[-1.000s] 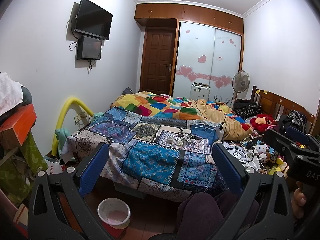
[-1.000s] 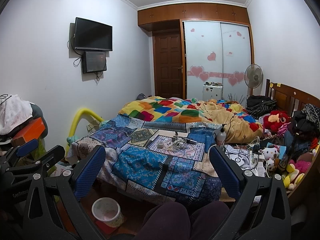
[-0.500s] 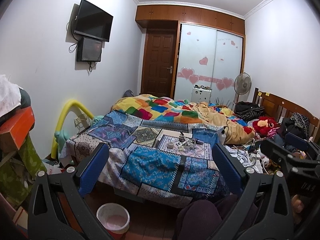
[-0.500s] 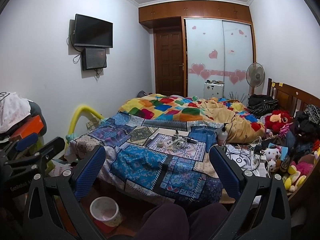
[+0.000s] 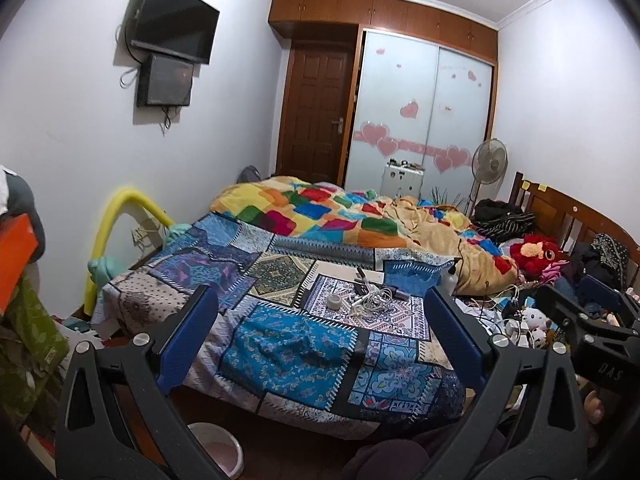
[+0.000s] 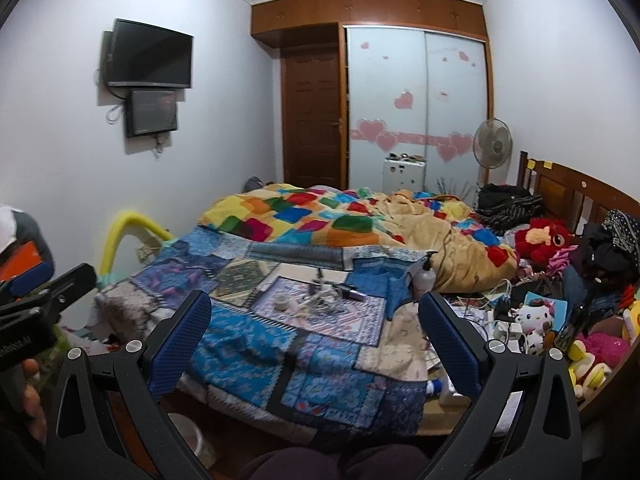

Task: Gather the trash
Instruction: 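Move both tools toward the small items on the patterned bedspread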

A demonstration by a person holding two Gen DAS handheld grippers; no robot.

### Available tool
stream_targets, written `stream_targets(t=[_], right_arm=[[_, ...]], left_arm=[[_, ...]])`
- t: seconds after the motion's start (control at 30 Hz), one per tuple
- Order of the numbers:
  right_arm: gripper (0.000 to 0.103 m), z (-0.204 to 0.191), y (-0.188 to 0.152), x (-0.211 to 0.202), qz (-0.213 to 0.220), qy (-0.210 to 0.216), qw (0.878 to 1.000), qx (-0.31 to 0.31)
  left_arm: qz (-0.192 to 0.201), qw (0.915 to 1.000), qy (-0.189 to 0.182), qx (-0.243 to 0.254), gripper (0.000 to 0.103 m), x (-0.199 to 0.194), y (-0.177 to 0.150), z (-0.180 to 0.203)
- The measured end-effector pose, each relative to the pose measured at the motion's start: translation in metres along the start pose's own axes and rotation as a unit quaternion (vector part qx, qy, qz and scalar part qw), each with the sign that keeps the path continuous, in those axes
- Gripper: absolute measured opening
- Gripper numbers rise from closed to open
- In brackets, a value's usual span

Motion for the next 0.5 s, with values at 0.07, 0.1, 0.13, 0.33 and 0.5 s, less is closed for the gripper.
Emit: stream_targets(t=[0.07,0.1,0.13,0.33,0.5], right_arm=[[0.103,0.007,0.002,0.014,-0.008,-0.005,1.000,0.000],[0.103,0.012,0.003,0.024,-0.014,-0.009,1.000,-0.001],[0.103,0.017,0.003,0.034,-0.021,-0.013,1.000,-0.003],[0.103,0.039,0.001,0.085,-0.049,-0.028,0.998,-0.018],[0.103,0.052,-0.007,0.132,-0.077,-0.023,0.996,-0.027]], left_arm=[[-0.016,0.9999,-0.003,-0.002,0.103,0.026,0.002,0.004],[-0.021,0.9998,-0.006,-0.003,0.103,0.036,0.003,0.002],[-0.029,0.9995,-0.009,-0.004,0.103,0.049,0.003,0.002],[-0.079,0.9966,-0.021,-0.003,0.103,0.127,-0.002,0.009],[-0.123,0.9922,-0.018,-0.010,0.103,0.194,-0.016,0.009]])
Point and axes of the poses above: each gripper's, at about its wrist camera, not at the fingertips, and x roughly the way its jaws point, z to its right, y to its top, the point moved 7 cm from there along x, roughly the way its jaws point
